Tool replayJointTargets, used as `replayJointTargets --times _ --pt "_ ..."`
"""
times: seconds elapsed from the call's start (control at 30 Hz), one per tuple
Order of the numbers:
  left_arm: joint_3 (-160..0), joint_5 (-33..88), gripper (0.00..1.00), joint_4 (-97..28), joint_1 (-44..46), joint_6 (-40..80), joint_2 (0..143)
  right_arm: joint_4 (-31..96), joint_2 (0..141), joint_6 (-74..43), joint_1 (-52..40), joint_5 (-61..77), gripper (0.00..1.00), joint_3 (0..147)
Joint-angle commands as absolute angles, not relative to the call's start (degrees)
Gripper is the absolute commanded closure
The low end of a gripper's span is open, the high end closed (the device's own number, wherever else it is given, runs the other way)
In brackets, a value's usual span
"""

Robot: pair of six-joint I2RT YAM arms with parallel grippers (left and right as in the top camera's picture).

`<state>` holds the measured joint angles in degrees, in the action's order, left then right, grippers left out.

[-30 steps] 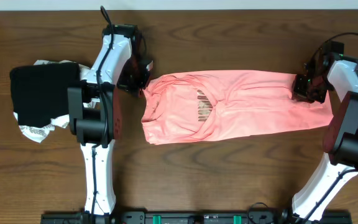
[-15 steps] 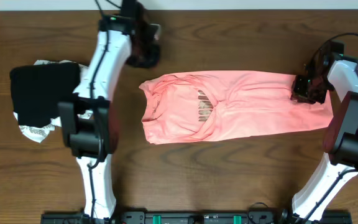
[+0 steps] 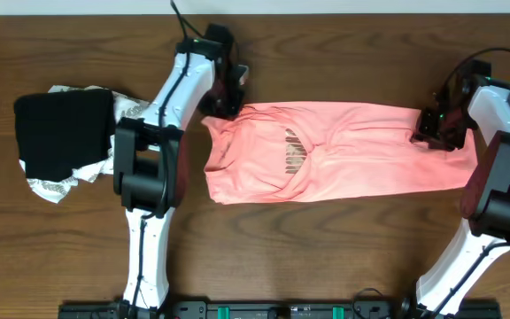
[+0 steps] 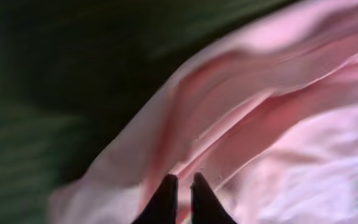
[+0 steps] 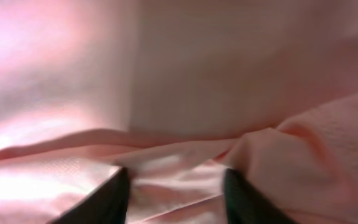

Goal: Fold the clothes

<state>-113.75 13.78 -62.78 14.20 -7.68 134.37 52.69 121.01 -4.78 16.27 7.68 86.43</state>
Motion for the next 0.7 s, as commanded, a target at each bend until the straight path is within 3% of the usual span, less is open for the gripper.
replayJointTargets --times 0.0,0.2,0.43,0.67 --pt "-115.0 11.1 0.76 -65.9 12.9 -8.3 130.6 52.7 115.7 -3.6 17.3 7.1 0.44 86.7" --pt "-115.0 11.1 0.7 -71.9 13.1 -8.3 123.3 52.3 105.2 -3.9 17.3 7.2 0.19 86.8" --pt "-115.0 9.7 0.69 -78.6 13.5 -4.2 117.6 52.9 97.2 -4.2 17.2 7.1 0.15 86.8" --pt "-115.0 -5.1 0.7 -90.1 13.5 6.2 112.0 55.0 95.9 -4.2 17.2 8.7 0.12 86.8"
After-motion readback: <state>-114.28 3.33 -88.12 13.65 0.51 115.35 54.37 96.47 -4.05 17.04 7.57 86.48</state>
